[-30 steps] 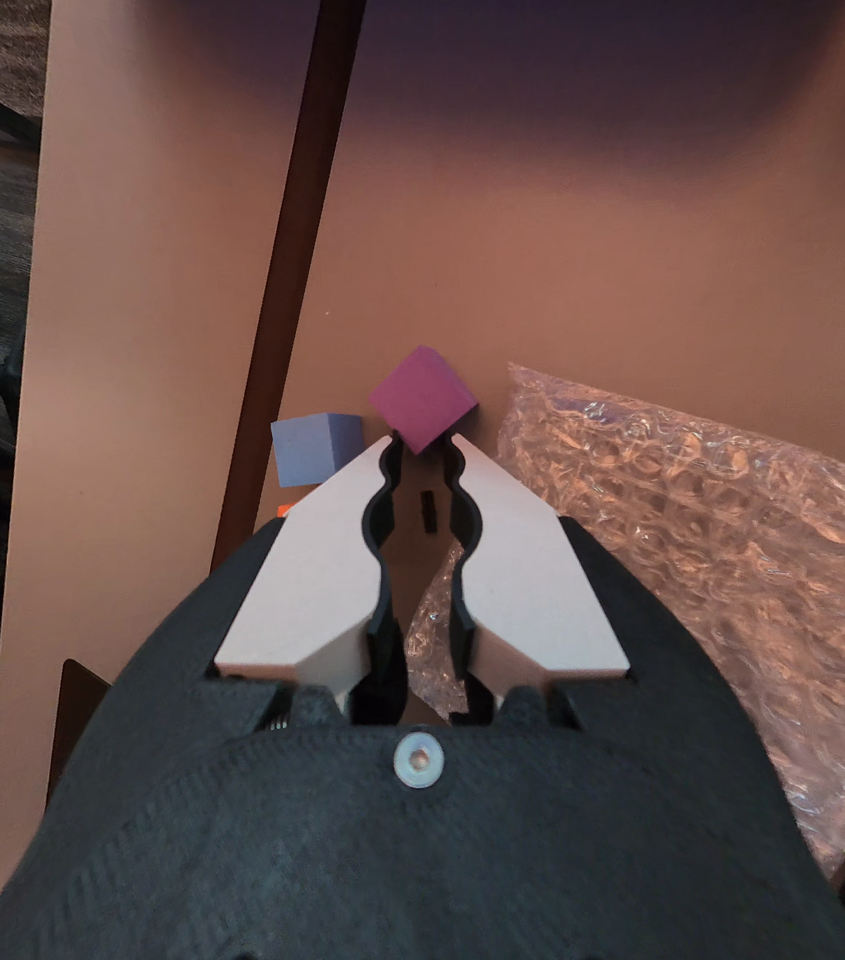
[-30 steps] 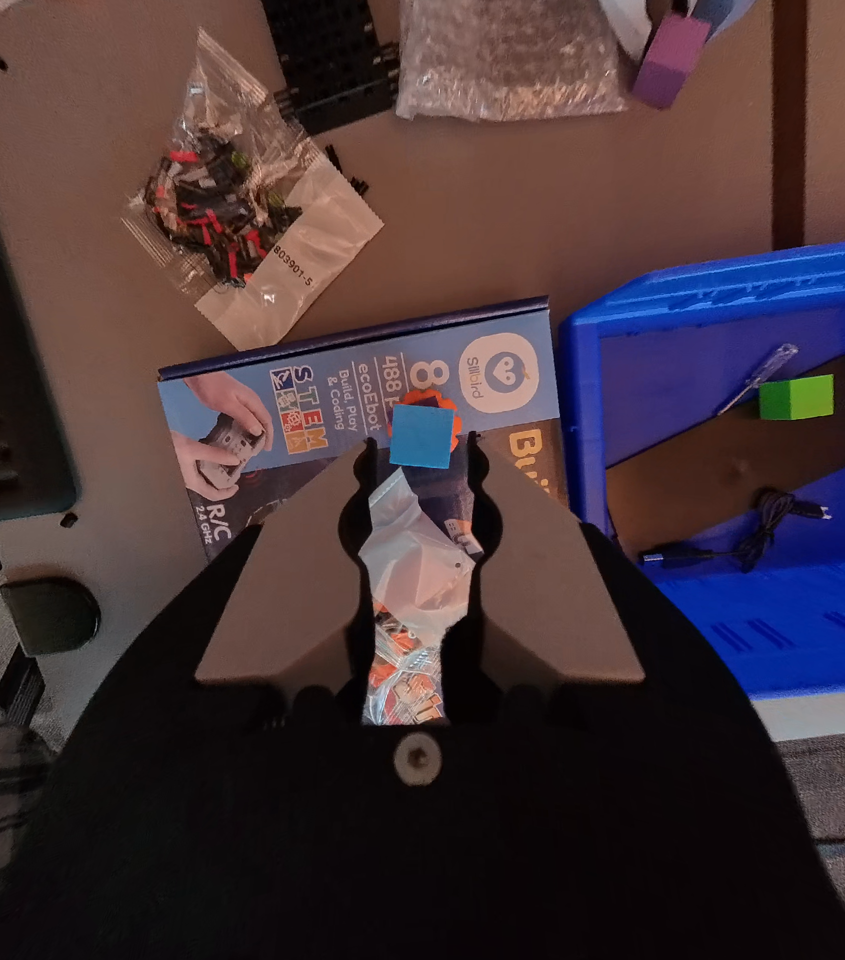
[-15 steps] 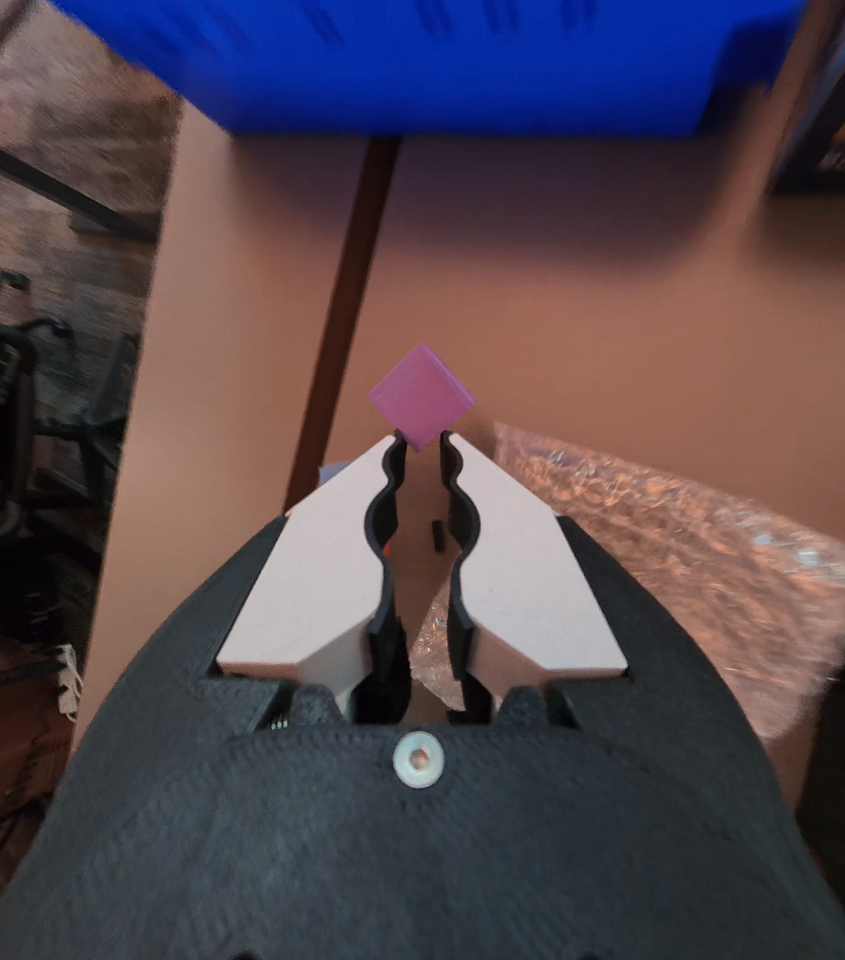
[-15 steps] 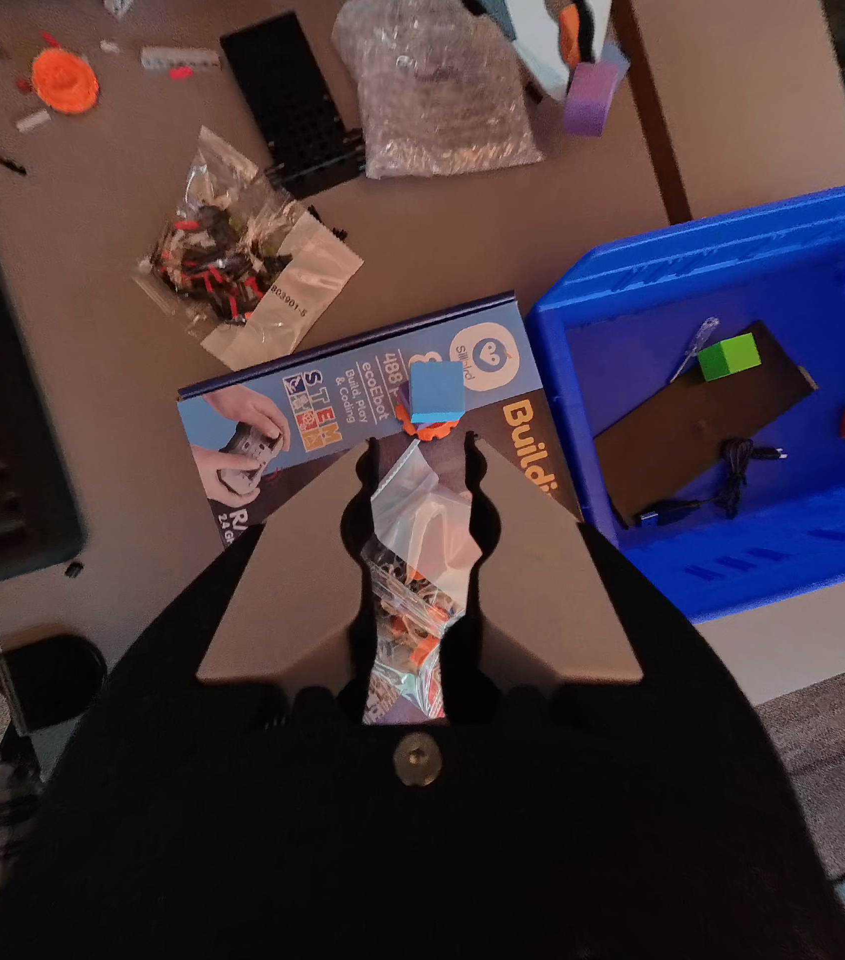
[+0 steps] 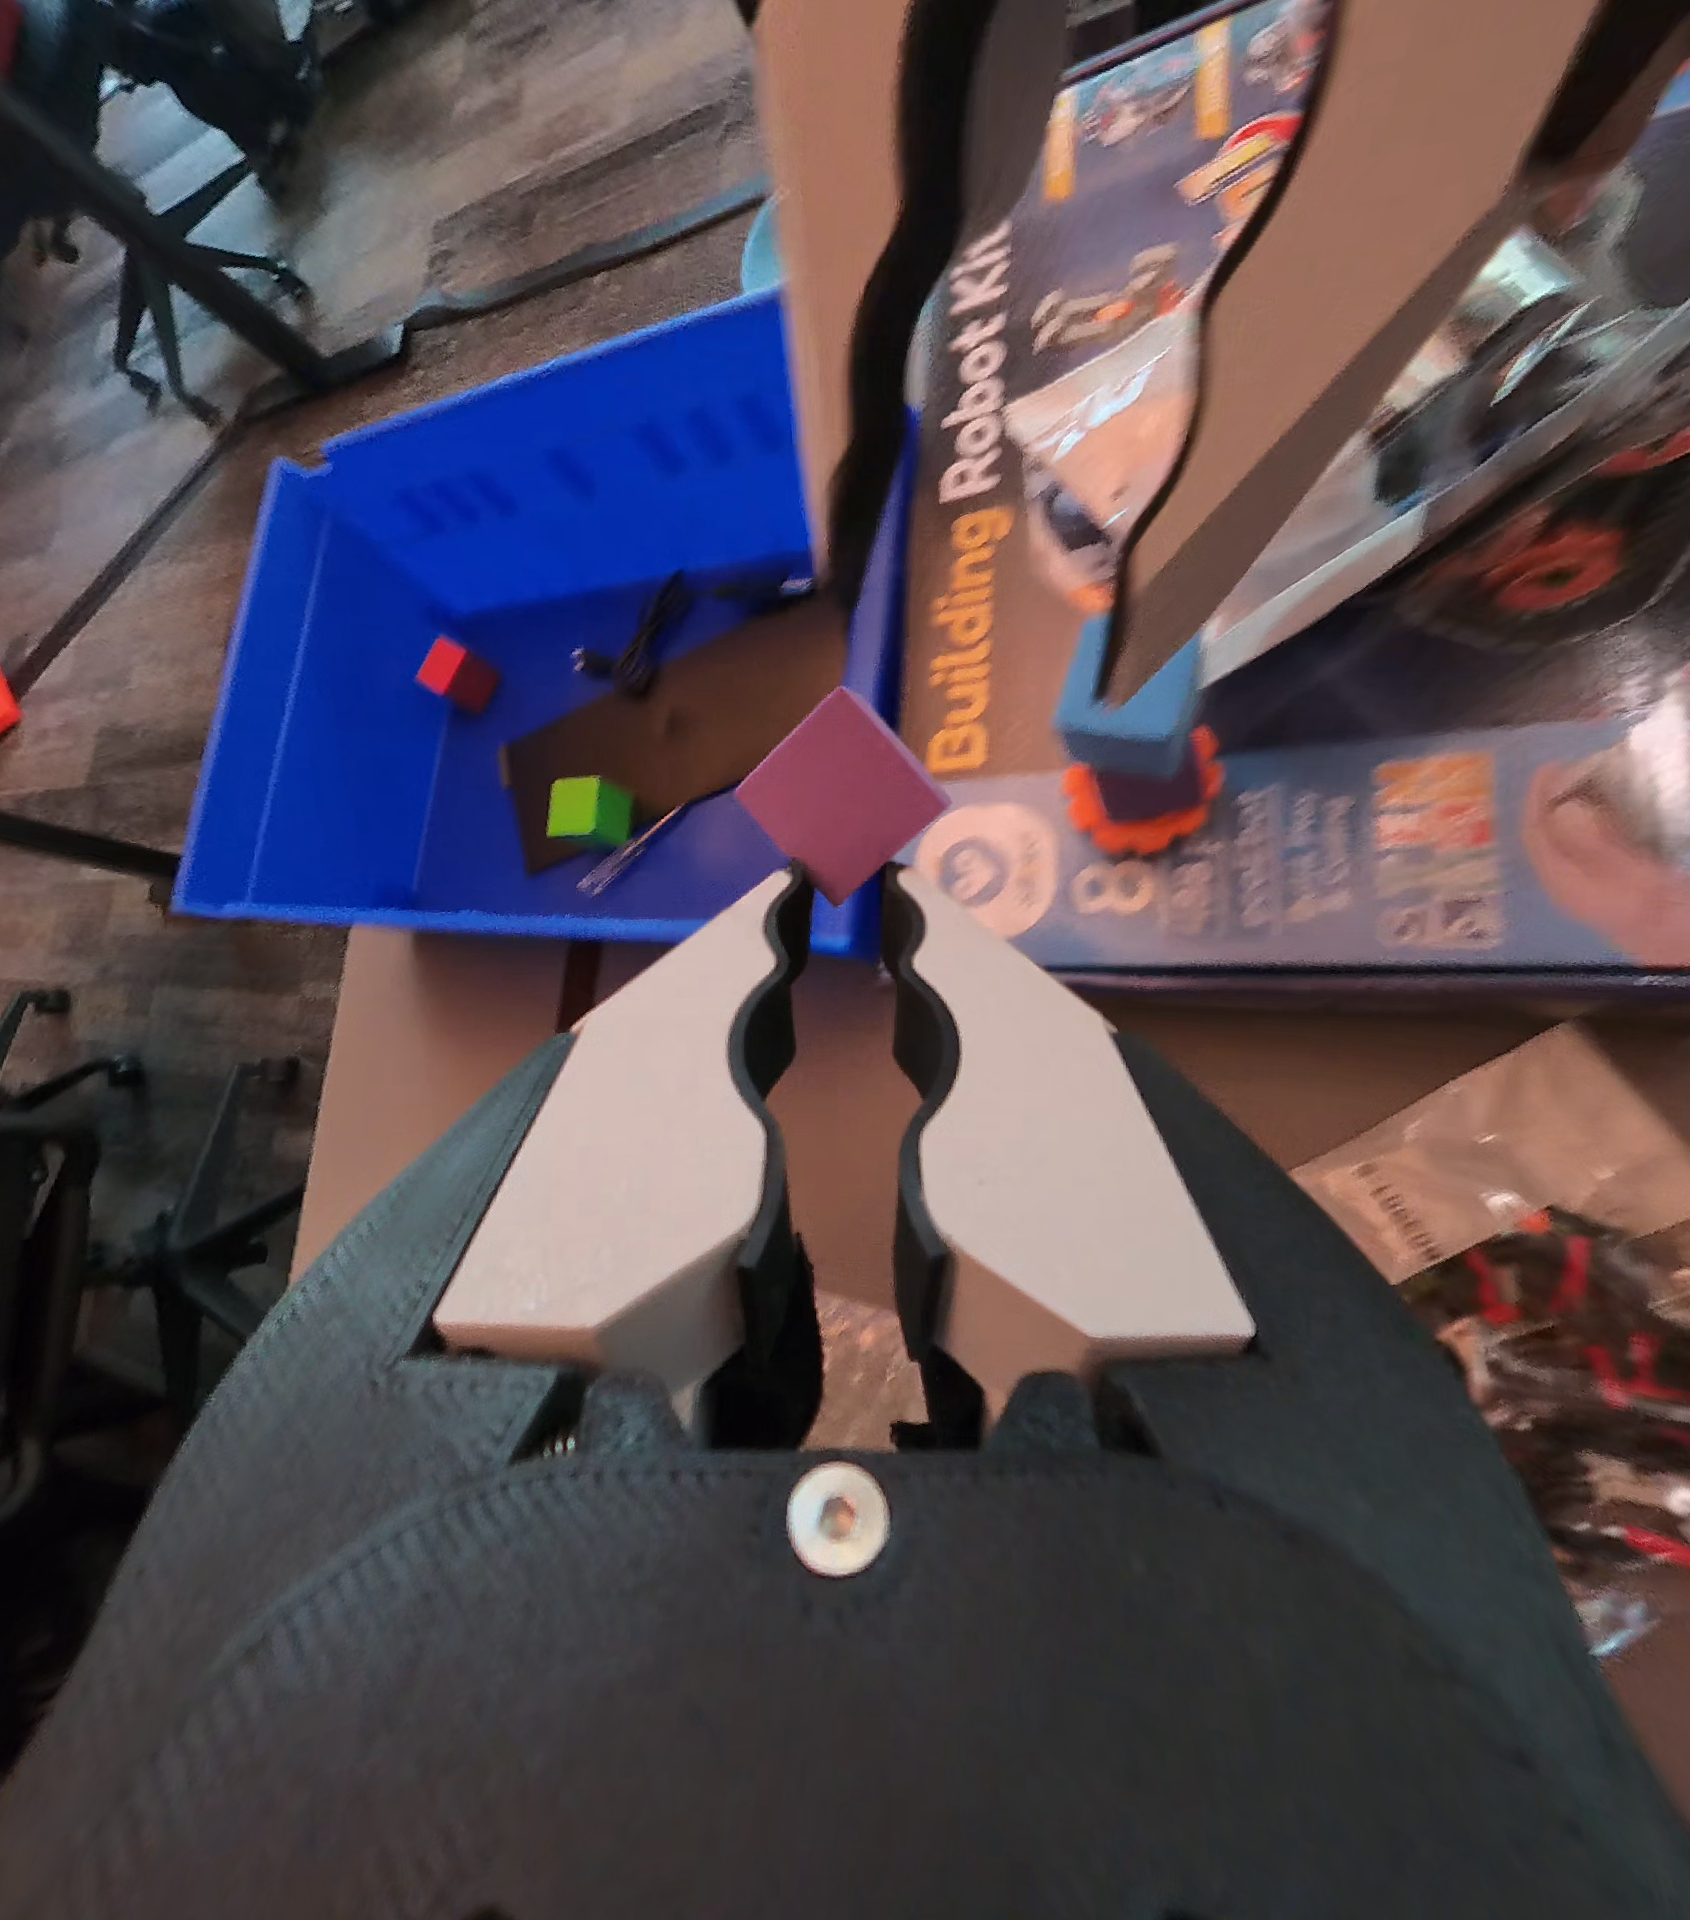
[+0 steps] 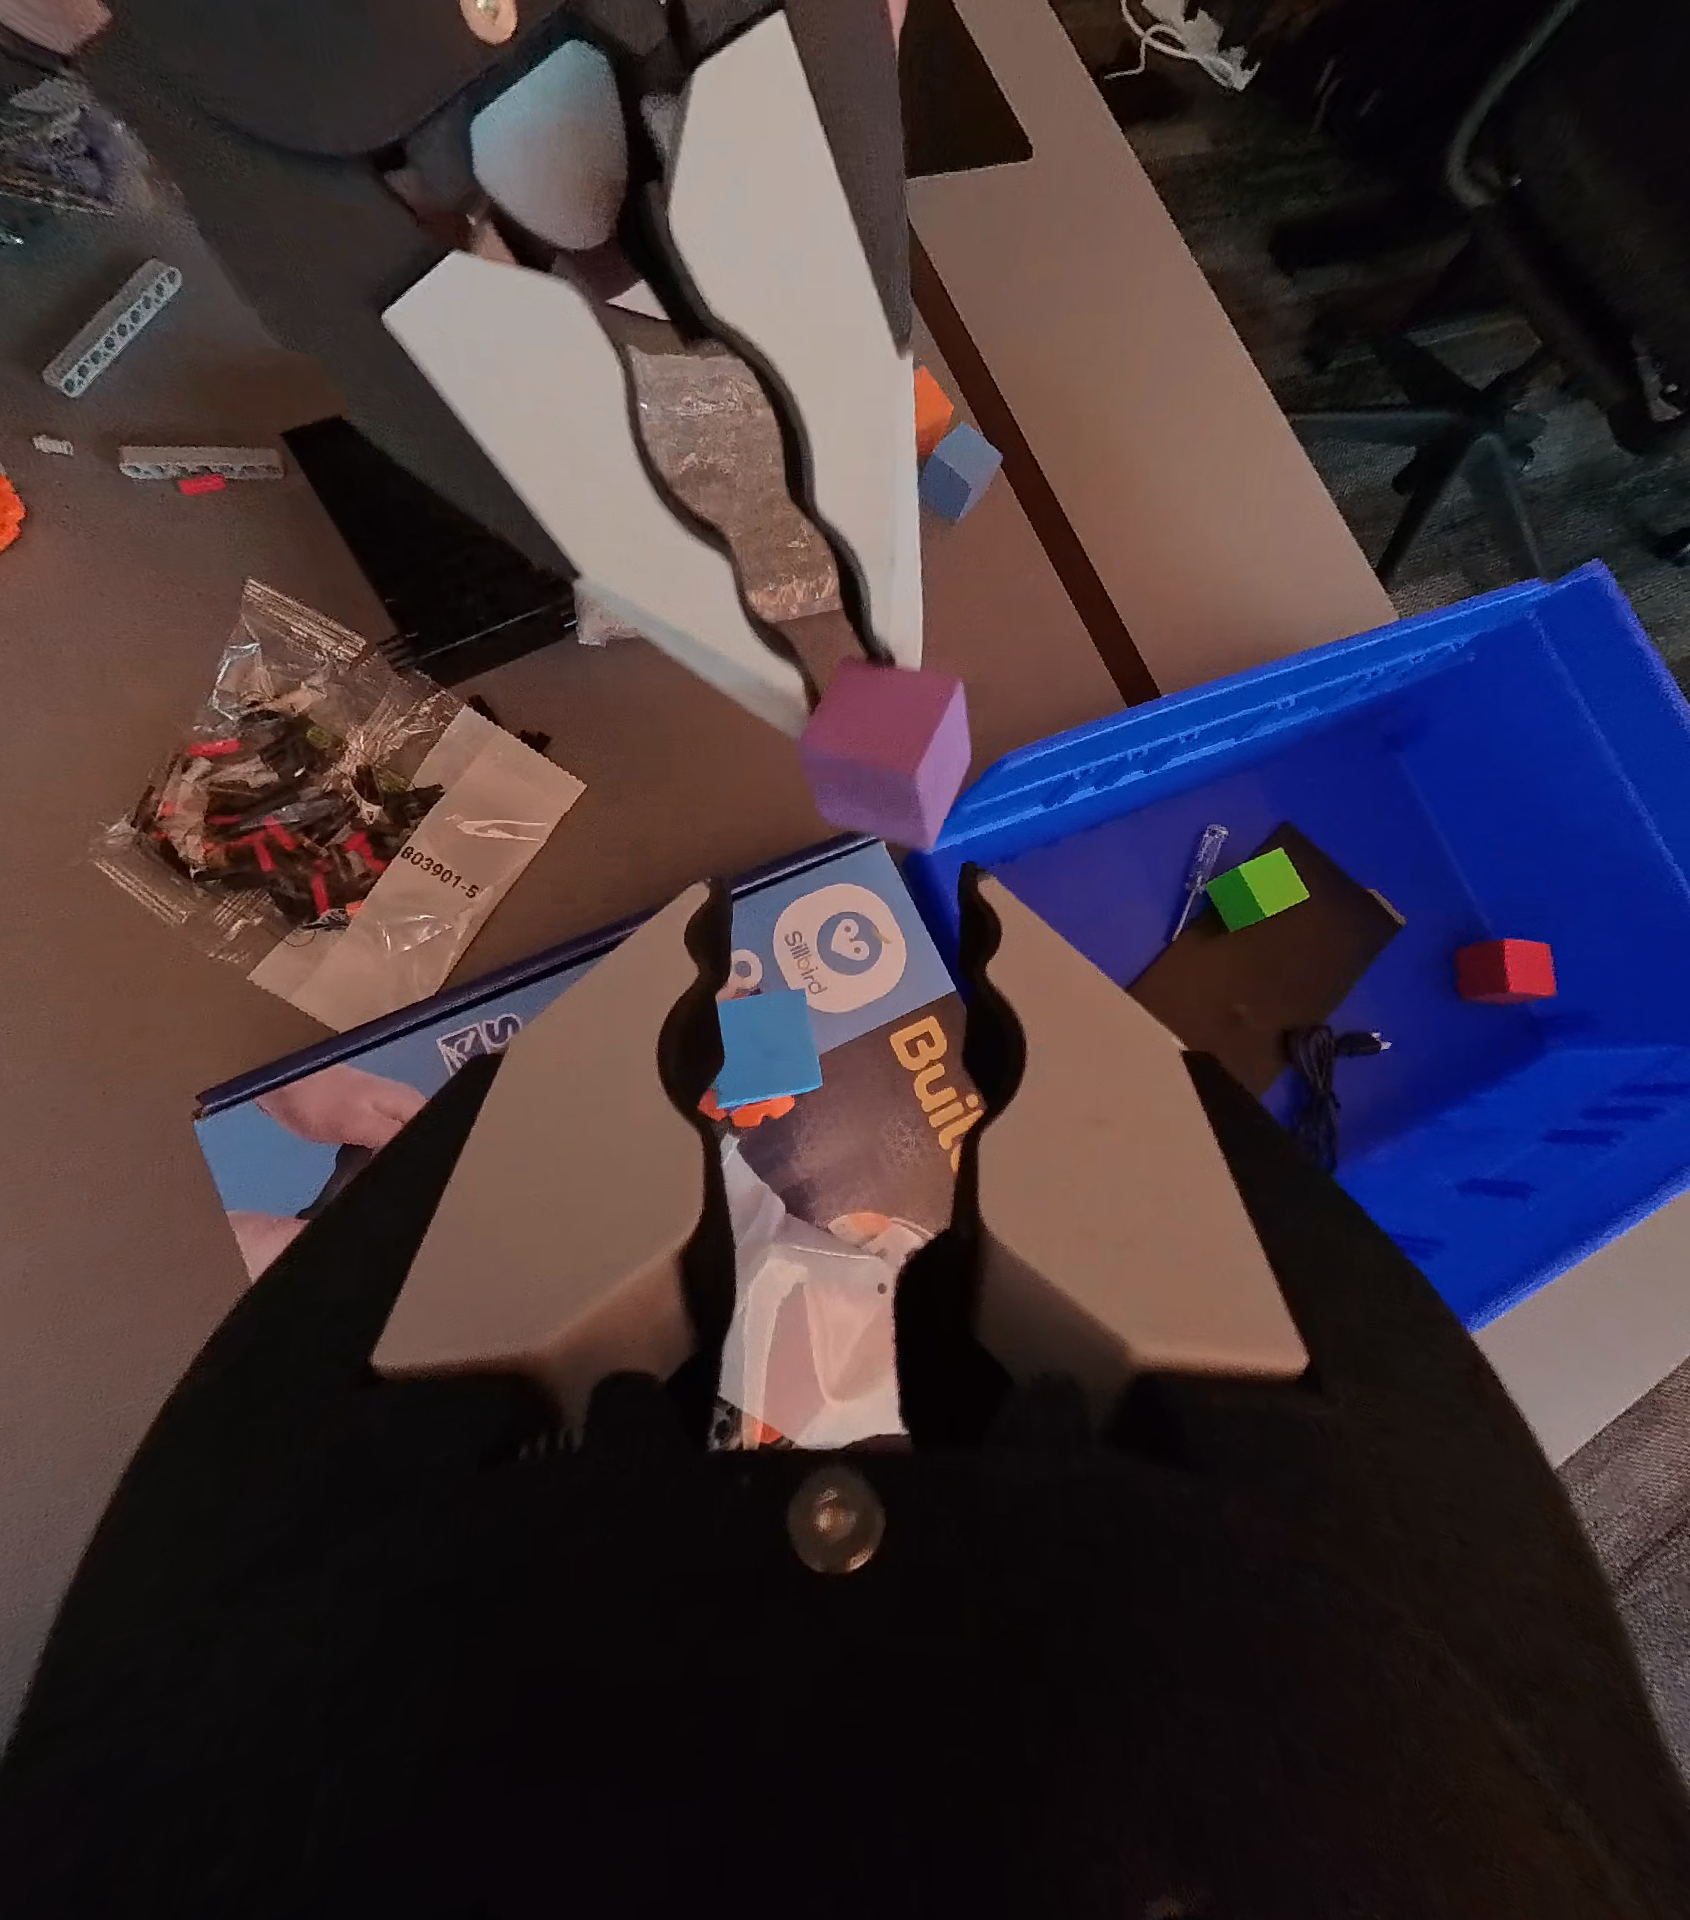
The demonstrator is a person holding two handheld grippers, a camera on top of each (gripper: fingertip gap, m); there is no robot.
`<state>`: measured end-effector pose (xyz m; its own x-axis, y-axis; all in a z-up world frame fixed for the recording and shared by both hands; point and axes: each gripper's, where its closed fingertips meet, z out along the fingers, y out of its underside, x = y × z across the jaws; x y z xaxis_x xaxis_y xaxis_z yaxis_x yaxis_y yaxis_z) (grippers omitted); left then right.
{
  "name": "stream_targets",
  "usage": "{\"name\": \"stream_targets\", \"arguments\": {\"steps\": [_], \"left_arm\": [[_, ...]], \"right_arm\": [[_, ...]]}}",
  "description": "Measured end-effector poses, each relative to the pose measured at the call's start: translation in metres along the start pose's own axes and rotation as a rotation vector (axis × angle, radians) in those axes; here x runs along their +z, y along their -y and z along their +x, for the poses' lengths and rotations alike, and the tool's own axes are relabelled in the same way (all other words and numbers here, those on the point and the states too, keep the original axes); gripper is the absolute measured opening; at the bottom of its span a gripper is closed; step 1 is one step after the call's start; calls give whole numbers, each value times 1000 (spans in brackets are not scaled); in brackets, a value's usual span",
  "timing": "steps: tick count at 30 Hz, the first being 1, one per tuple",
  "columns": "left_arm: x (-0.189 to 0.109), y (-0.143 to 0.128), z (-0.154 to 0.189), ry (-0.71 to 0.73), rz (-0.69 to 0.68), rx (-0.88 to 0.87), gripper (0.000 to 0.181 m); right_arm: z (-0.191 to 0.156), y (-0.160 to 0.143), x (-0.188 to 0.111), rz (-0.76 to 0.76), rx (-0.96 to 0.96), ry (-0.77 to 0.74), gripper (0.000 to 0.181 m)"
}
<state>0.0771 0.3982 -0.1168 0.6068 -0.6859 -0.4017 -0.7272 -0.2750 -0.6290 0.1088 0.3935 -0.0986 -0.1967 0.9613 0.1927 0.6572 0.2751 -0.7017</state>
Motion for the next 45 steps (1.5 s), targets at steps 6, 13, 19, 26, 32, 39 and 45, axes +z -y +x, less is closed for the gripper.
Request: {"name": "stream_targets", "arguments": {"steps": [6,13,19,26,32,39,45], "left_arm": [[16,18,29,-64,-18,30,12],[29,17,43,-131,-84,66,12],[32,17,47,-180,-112,72,13],[29,23,51,-217,-101,71,12],[30,20,54,-234,-148,97,11],[30,22,55,-236,-155,98,12],[31,22,49,-215,-142,71,17]], "right_arm": [[-7,-8,-2,16,22,26,32],[-13,-27,-3,-2,91,103,27],[-15,-33,-3,15,162,166,27],[-15,-32,-8,46,199,200,25],[-18,-34,-8,58,237,247,25],[-18,-37,-9,79,272,287,26],[-16,-38,-9,88,298,305,32]]}}
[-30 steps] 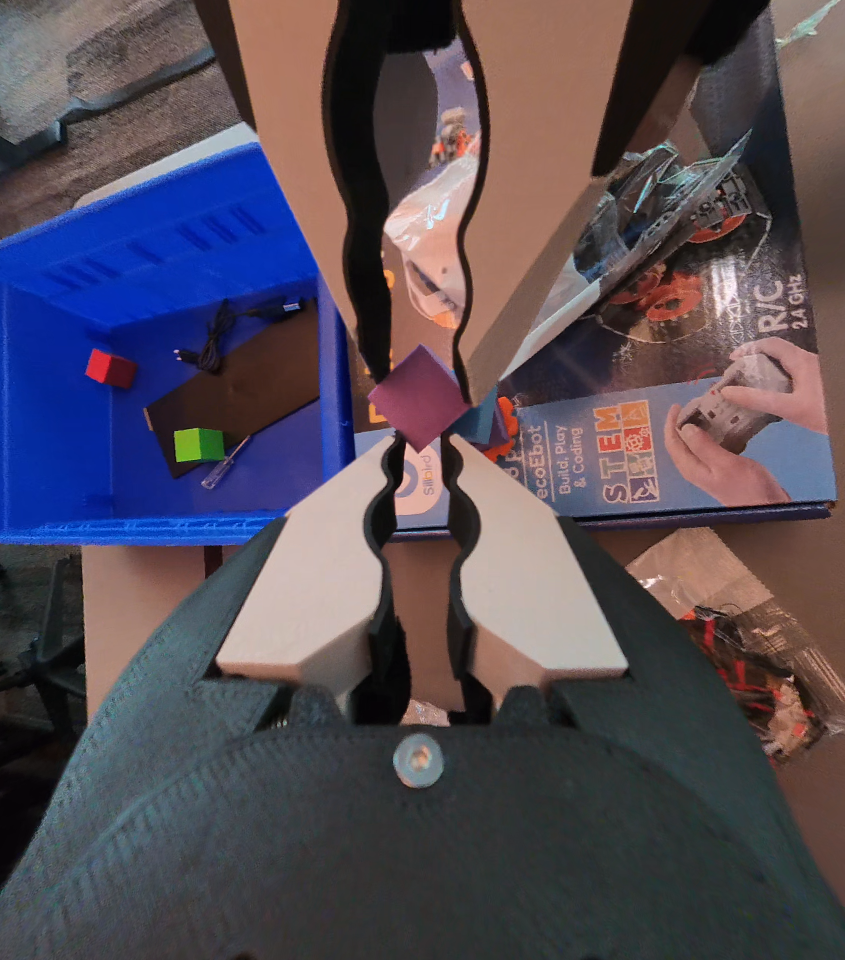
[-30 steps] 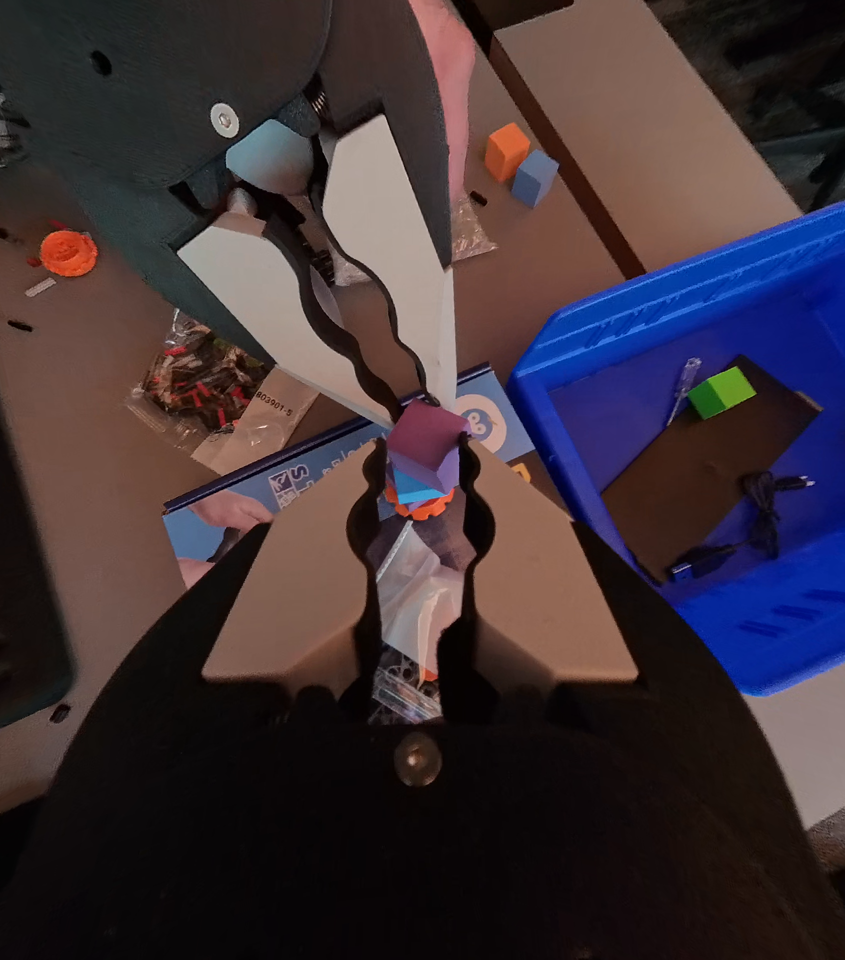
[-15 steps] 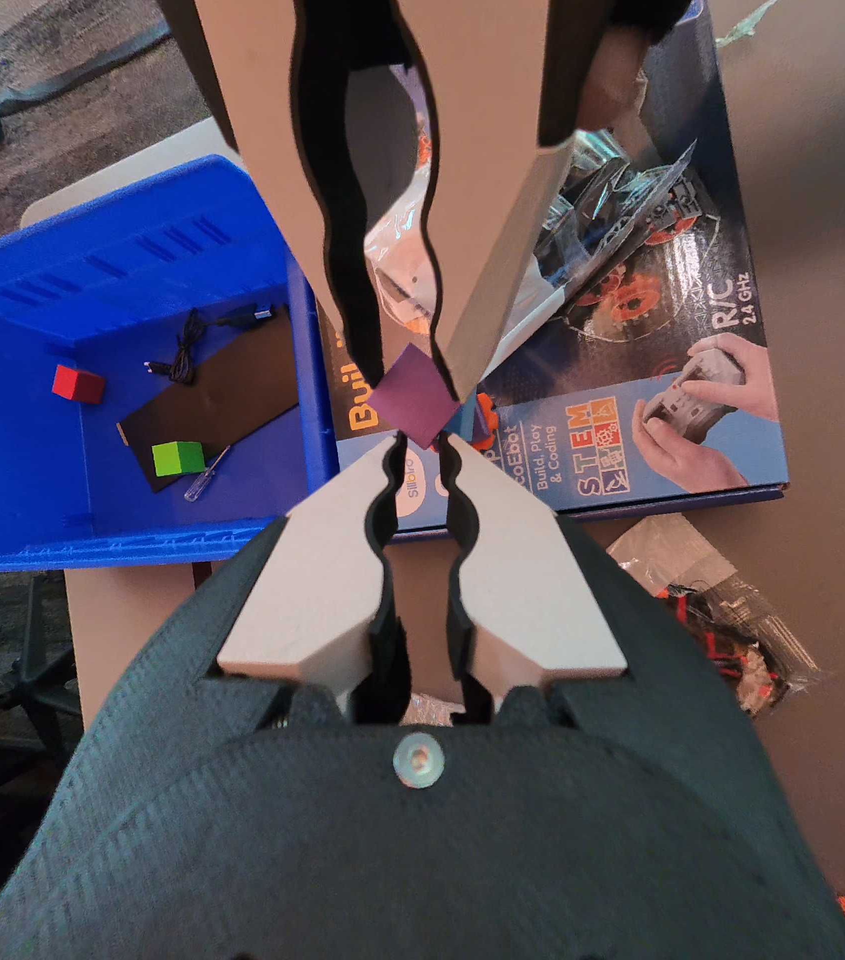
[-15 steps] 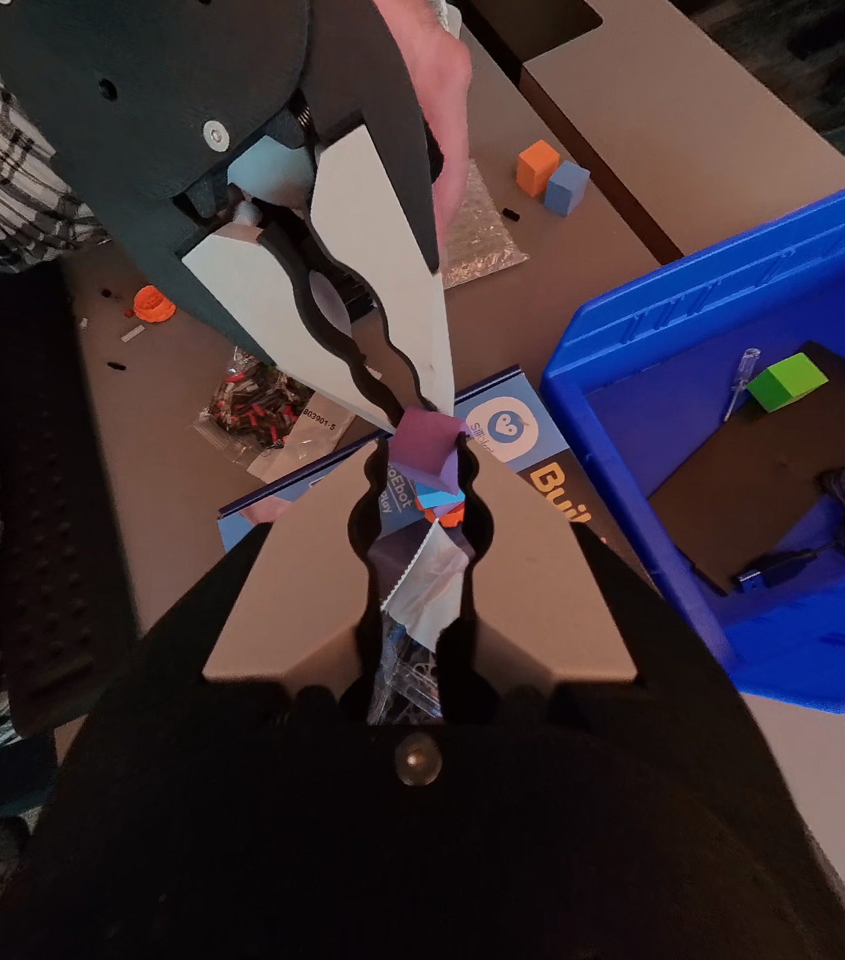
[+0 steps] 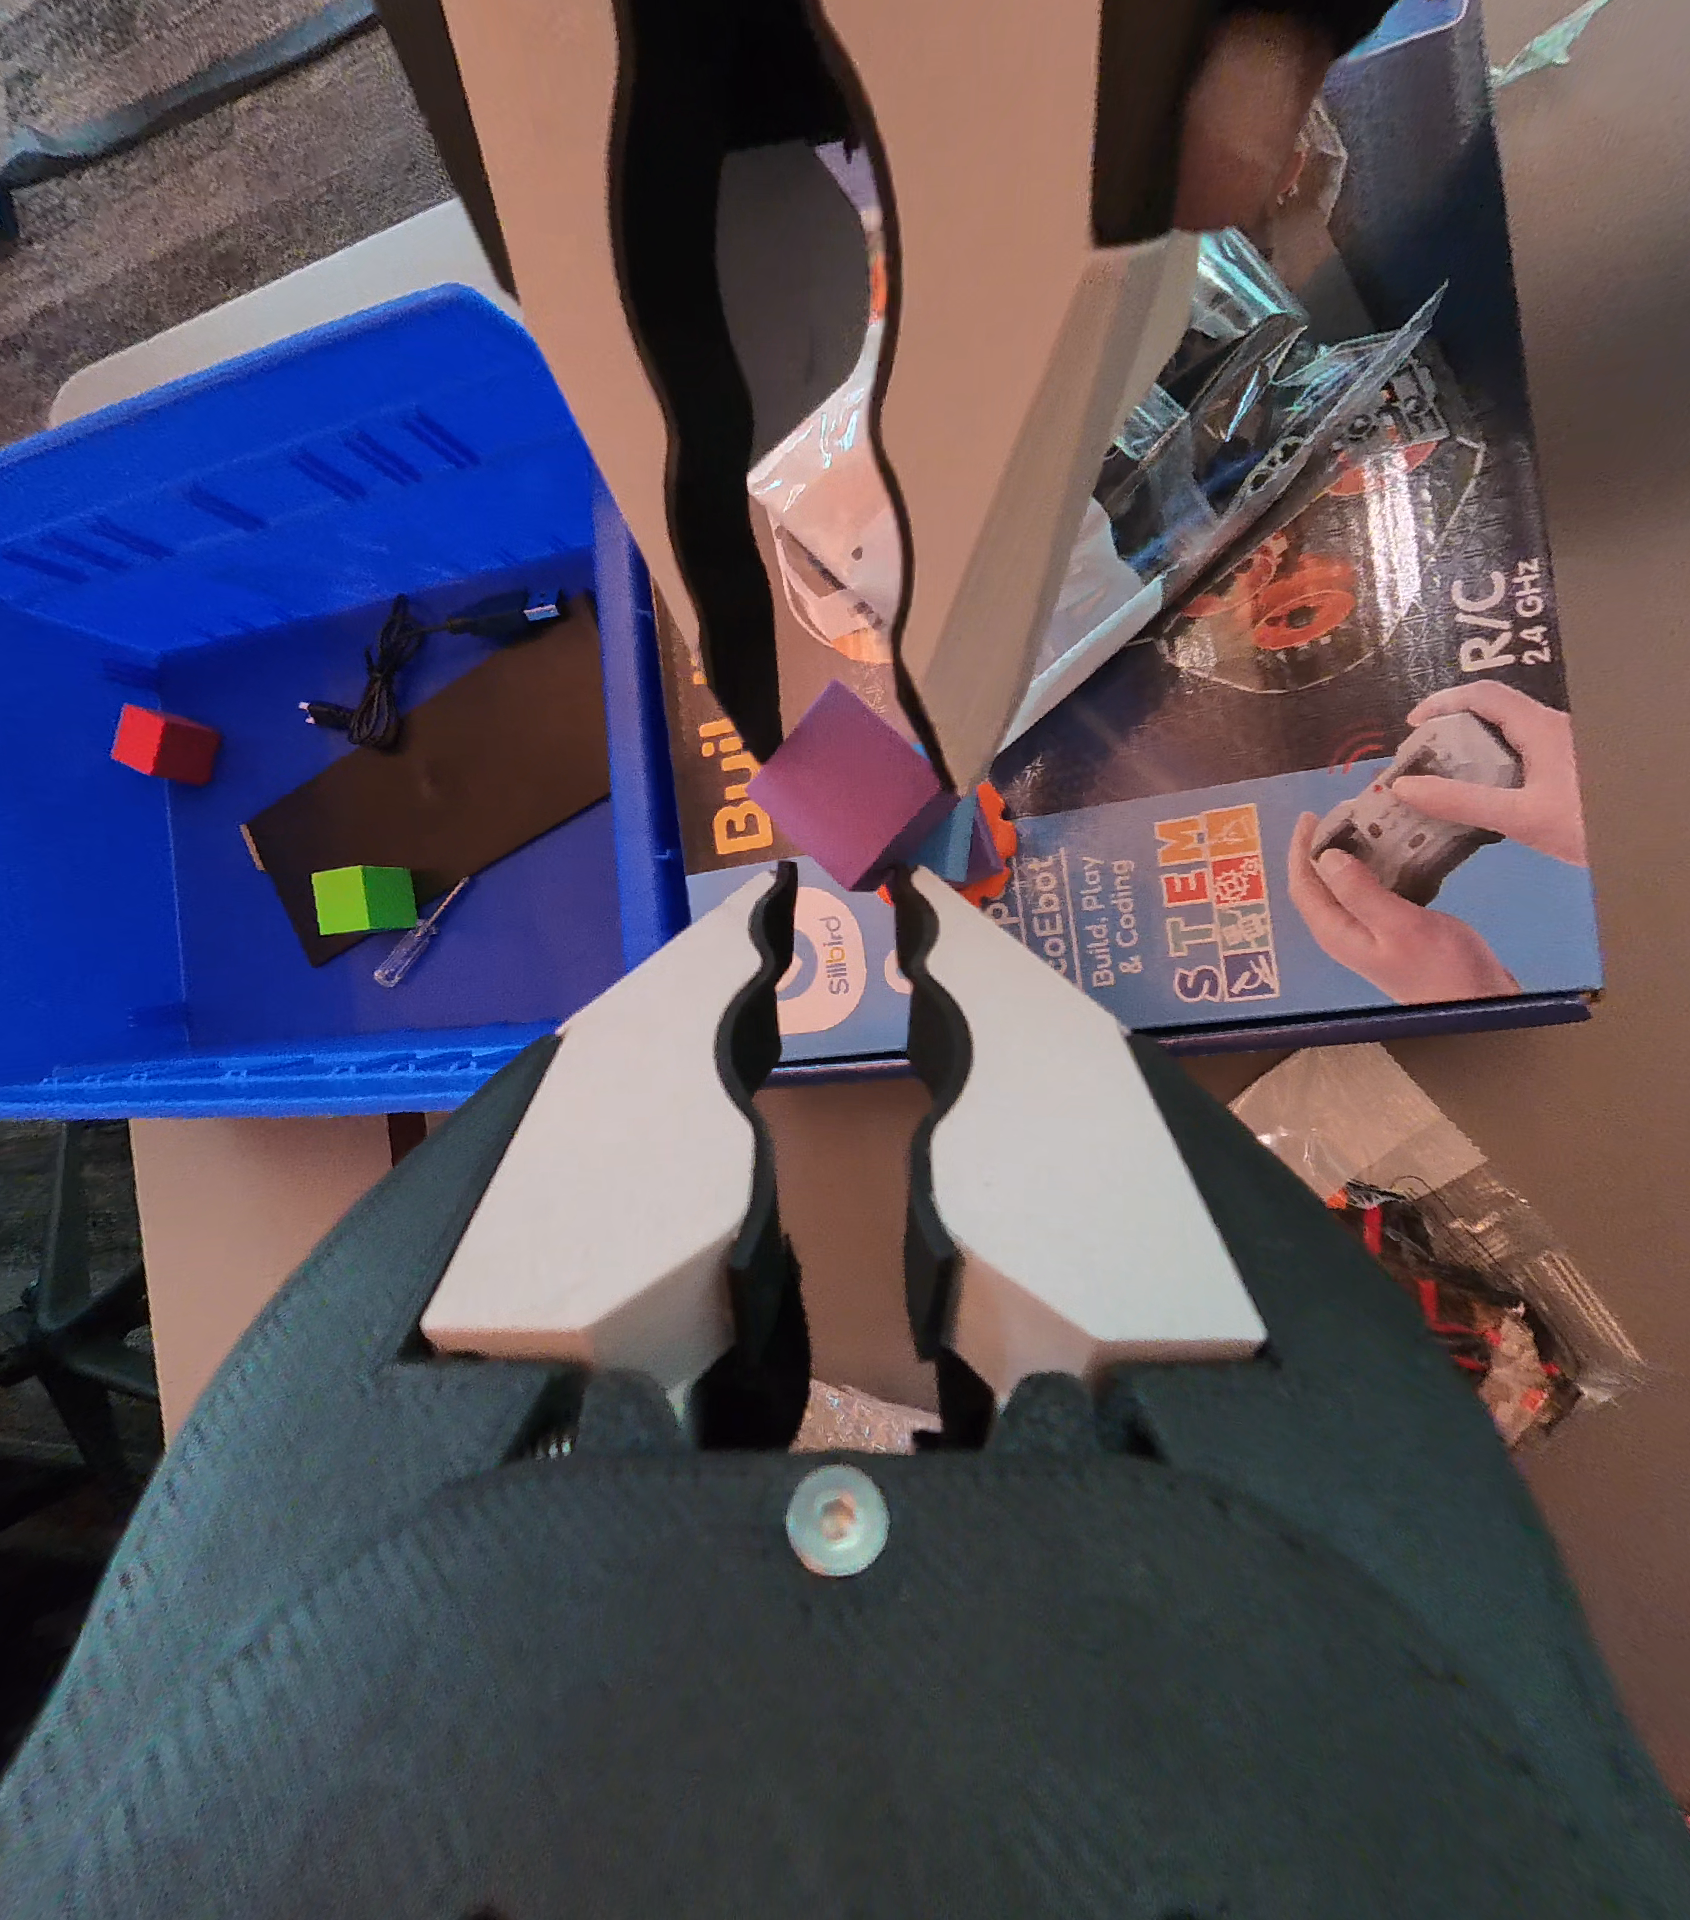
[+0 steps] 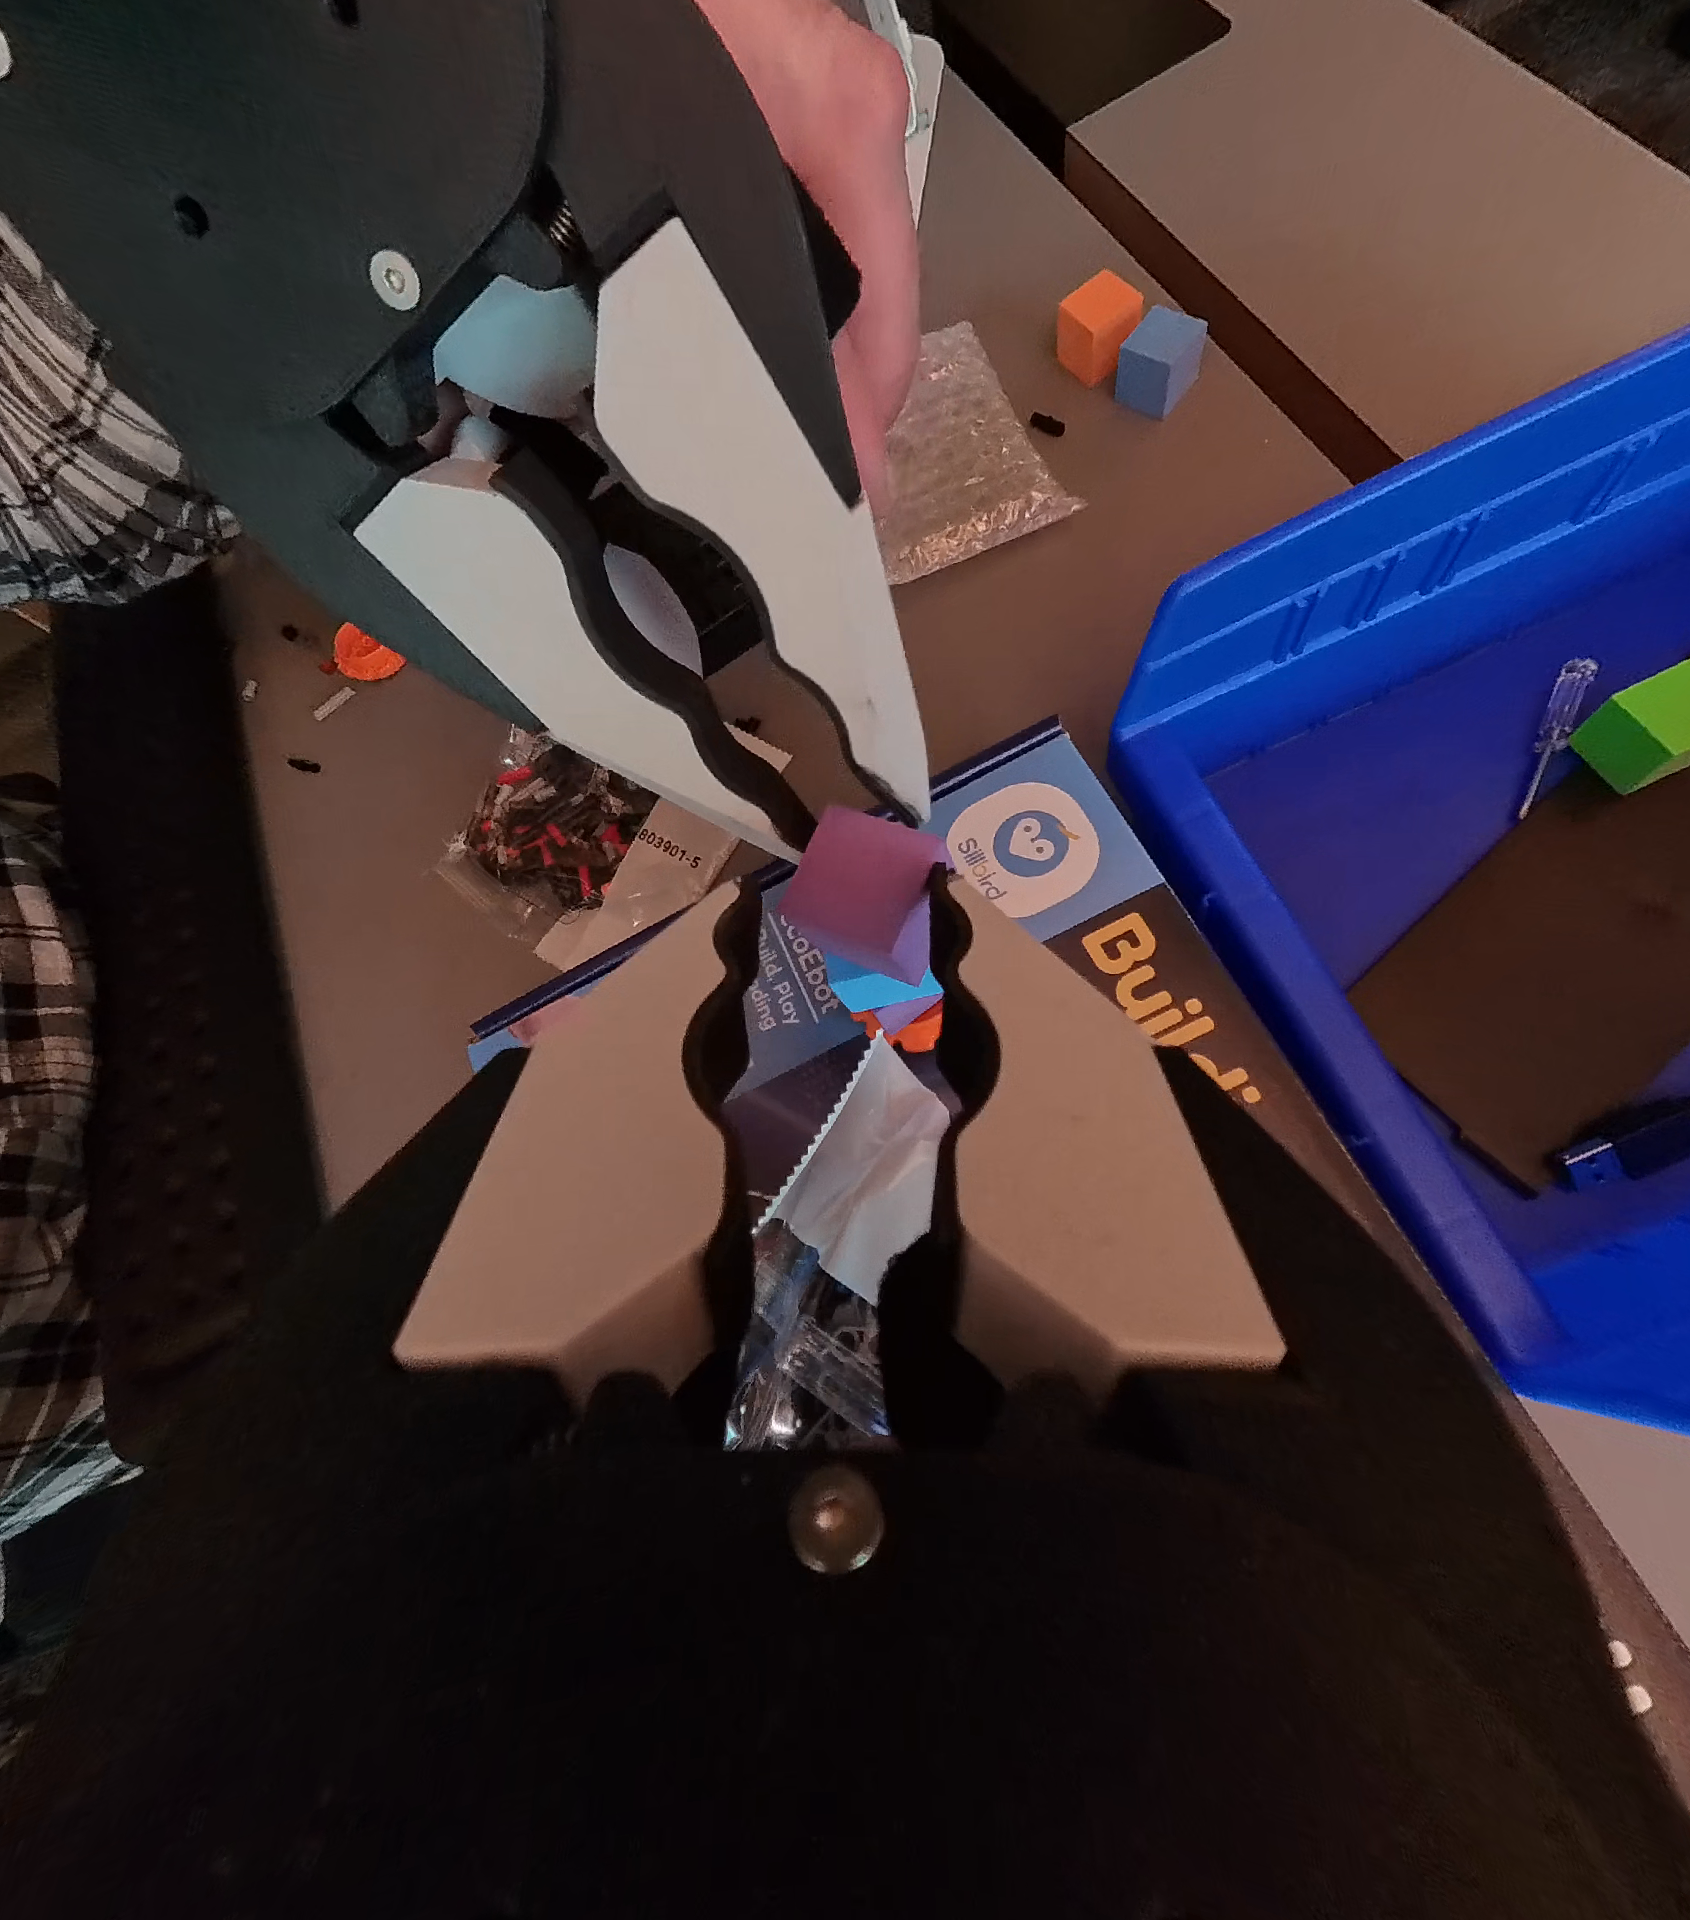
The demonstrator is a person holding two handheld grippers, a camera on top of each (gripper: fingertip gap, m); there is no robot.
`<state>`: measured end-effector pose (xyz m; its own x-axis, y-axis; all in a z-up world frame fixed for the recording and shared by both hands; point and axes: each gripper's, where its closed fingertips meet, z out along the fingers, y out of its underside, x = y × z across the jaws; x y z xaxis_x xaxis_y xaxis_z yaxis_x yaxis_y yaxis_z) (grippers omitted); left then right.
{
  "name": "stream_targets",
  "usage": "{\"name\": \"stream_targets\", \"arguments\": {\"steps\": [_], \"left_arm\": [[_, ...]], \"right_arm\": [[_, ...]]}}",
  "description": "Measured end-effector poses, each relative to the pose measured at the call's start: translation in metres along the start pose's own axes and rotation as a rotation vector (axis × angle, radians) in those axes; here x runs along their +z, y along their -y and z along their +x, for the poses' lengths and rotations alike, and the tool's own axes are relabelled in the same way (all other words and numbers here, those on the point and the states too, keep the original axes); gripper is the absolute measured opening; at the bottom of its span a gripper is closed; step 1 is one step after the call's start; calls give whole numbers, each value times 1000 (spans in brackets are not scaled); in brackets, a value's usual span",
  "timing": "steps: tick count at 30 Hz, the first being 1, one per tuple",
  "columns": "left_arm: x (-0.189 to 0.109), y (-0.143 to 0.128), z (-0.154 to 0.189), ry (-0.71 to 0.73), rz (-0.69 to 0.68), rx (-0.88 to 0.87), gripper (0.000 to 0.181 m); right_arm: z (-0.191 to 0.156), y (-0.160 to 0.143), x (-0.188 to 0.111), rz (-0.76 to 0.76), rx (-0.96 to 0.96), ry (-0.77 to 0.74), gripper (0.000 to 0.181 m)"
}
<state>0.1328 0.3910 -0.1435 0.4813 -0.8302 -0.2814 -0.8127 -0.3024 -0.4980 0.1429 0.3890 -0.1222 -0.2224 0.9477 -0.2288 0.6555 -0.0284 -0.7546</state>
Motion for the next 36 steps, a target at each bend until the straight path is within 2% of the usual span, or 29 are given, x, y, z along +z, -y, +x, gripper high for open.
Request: {"name": "stream_targets", "arguments": {"steps": [5,8,11,14,18,24,29,32,36], "left_arm": [[-9,-2,-3,31,41,-38,25],[-23,-10,-7,107,55,-63,31],[-37,-25,-5,197,54,-92,30],[-48,-43,-1,266,59,-135,26],[-51,-66,6,303,74,-201,24],[-49,-99,9,332,44,-242,24],[-53,-108,-6,371,44,-252,23],[-54,-112,-9,376,39,-246,23],[-52,-116,-14,385,34,-251,23]], "right_arm": [[0,3,-4,12,3,4,35],[12,9,-16,25,-8,-54,38],[49,26,-33,21,-47,-237,47],[109,43,-37,-71,-136,-458,51],[190,55,-12,-182,-111,-540,51],[303,36,30,-464,-159,-710,46],[354,16,52,-682,-245,-748,43],[369,10,66,-709,-201,-709,39],[383,-7,71,-832,-166,-701,35]]}}
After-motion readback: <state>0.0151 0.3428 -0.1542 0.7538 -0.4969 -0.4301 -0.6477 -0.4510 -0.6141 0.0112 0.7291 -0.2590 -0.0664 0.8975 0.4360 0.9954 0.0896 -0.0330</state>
